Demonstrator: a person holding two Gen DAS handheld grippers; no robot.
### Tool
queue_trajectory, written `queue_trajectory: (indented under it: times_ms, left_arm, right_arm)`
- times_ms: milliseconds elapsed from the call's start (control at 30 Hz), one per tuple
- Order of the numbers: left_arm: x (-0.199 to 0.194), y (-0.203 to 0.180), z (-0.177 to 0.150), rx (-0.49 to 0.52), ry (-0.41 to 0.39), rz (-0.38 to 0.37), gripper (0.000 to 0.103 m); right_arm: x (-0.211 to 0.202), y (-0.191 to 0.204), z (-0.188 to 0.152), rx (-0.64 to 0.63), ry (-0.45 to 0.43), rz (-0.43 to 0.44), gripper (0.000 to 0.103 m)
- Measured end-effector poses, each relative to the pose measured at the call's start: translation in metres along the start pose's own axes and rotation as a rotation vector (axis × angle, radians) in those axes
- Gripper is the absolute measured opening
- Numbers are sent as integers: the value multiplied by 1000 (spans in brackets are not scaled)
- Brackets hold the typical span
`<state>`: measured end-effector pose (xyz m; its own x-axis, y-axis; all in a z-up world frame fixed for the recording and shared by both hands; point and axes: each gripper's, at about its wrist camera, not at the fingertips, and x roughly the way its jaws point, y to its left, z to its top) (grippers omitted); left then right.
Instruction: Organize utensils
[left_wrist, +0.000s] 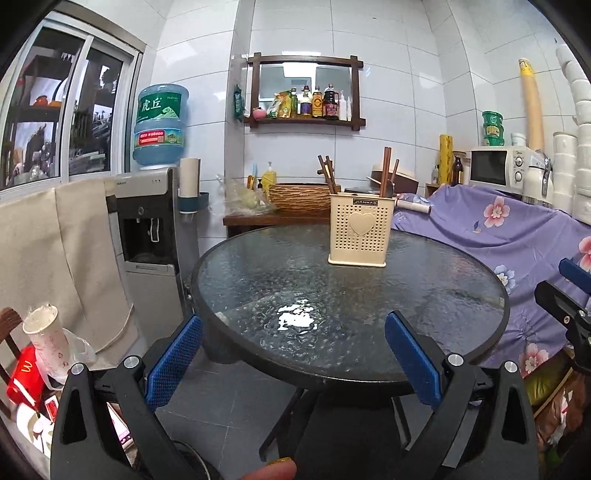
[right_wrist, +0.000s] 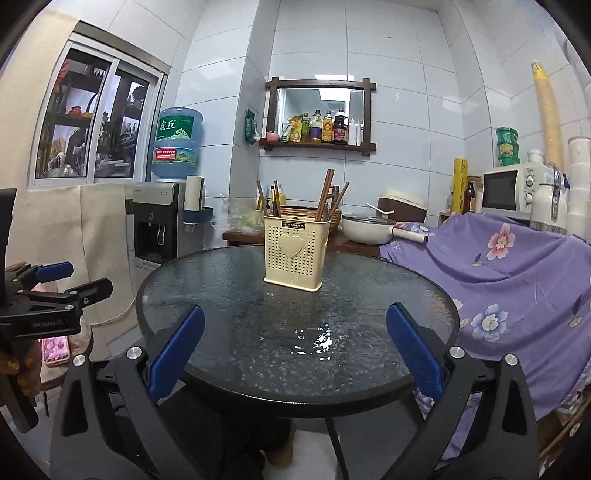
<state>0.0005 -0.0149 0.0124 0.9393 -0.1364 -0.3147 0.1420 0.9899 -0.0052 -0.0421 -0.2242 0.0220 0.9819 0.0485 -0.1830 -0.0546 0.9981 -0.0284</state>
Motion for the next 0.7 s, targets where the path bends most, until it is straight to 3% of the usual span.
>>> queue_trajectory:
  times_ms: [700]
  left_arm:
    - [4, -7, 5, 13, -8, -22, 96]
  right_arm:
    - [6, -15, 2, 55, 13, 18, 97]
